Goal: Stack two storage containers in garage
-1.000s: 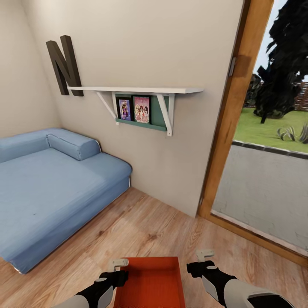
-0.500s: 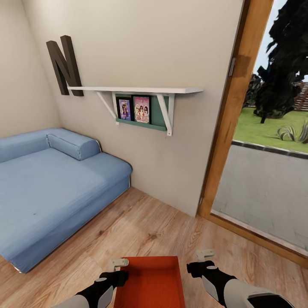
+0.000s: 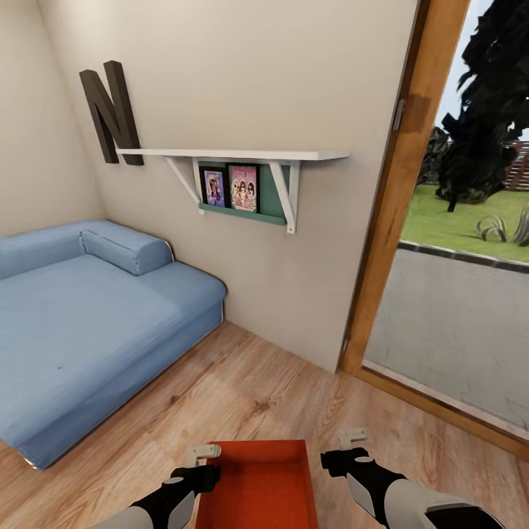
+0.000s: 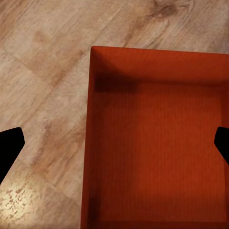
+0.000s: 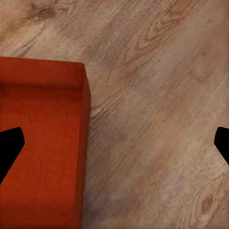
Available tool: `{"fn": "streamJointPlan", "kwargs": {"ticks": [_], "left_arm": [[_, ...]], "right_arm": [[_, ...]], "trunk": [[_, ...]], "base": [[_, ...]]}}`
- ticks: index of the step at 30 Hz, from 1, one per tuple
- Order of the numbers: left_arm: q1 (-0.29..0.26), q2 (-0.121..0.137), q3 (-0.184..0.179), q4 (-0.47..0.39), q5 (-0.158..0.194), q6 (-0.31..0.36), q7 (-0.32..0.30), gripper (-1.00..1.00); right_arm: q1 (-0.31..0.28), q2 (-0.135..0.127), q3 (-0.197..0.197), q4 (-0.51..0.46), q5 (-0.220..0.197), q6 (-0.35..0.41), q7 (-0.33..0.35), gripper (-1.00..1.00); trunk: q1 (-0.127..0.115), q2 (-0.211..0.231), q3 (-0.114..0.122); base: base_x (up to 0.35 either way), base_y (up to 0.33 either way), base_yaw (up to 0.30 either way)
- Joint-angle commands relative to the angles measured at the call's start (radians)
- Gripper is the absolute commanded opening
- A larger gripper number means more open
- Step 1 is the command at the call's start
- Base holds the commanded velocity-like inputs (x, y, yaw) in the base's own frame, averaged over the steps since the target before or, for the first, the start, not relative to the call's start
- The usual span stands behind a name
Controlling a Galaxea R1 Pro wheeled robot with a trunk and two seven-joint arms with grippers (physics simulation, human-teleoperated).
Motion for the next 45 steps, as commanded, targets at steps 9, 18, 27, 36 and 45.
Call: {"fn": "streamJointPlan", "kwargs": {"ticks": [9,18,27,36,45], "left_arm": [[0.0,-0.001,0.005,0.001,0.001,-0.004,0.002,1.0],[-0.001,-0.002,0.005,0.001,0.001,-0.005,0.002,1.0],[-0.001,-0.002,0.005,0.001,0.001,-0.004,0.002,1.0],[-0.001,-0.002,0.005,0.001,0.001,-0.004,0.002,1.0],[-0.001,-0.002,0.005,0.001,0.001,-0.005,0.002,1.0]], "right_arm": [[-0.001,0.0,0.007,0.002,0.002,-0.003,-0.004,1.0],[-0.001,0.0,0.007,0.002,0.002,-0.008,-0.004,1.0],[-0.001,0.0,0.007,0.002,0.002,-0.008,-0.004,1.0],[-0.001,0.0,0.007,0.002,0.002,-0.008,-0.004,1.0],[-0.001,0.0,0.007,0.002,0.002,-0.008,-0.004,1.0]], "trunk": [[0.0,0.0,-0.001],[0.0,0.0,-0.001],[0.0,0.0,-0.001],[0.0,0.0,-0.001],[0.0,0.0,-0.001]], "base": [[0.0,0.0,0.0],[0.0,0.0,0.0],[0.0,0.0,0.0],[0.0,0.0,0.0],[0.0,0.0,0.0]]}}
